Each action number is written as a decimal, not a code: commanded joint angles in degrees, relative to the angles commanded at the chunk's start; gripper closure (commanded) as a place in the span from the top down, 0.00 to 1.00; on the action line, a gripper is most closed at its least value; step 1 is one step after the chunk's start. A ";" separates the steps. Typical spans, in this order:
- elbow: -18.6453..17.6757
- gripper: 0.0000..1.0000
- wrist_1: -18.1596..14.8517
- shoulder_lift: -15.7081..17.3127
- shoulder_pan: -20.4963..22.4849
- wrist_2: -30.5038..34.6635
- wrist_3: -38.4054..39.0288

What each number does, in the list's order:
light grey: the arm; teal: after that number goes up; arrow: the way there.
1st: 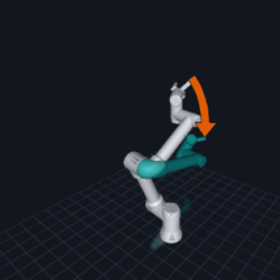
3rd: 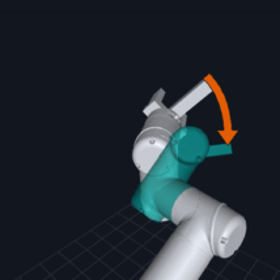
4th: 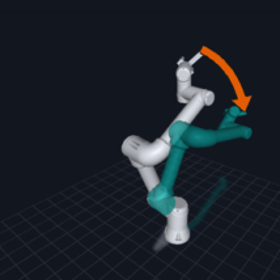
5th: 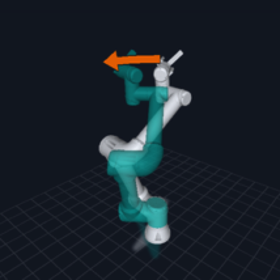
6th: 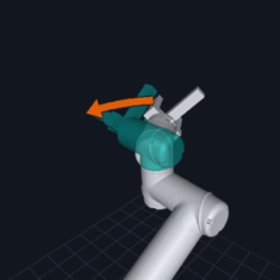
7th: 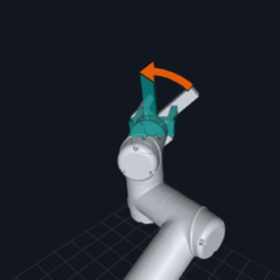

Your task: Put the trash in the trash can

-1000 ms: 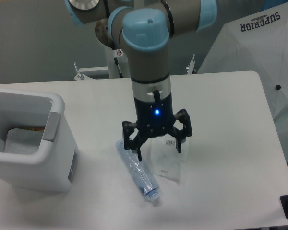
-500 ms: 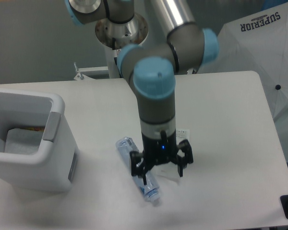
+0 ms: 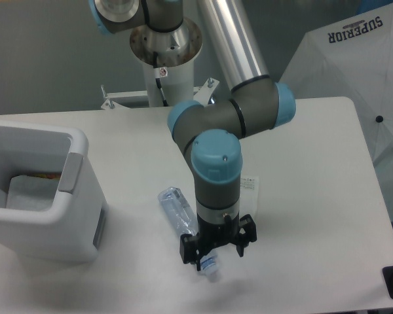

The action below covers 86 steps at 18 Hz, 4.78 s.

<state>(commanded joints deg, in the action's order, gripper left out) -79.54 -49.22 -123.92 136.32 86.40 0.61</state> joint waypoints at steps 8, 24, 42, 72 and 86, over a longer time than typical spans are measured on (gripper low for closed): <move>0.18 1.00 4.75 -3.52 -0.53 1.23 0.61; 0.27 1.00 4.75 -8.44 -1.49 2.28 0.79; -0.44 0.73 4.75 -8.88 -2.72 4.75 0.44; -1.23 0.36 4.57 -8.35 -3.34 5.10 0.35; 0.44 0.33 4.83 -3.71 -2.90 4.40 0.79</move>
<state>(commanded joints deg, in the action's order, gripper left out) -79.11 -44.38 -127.63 133.42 90.79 1.41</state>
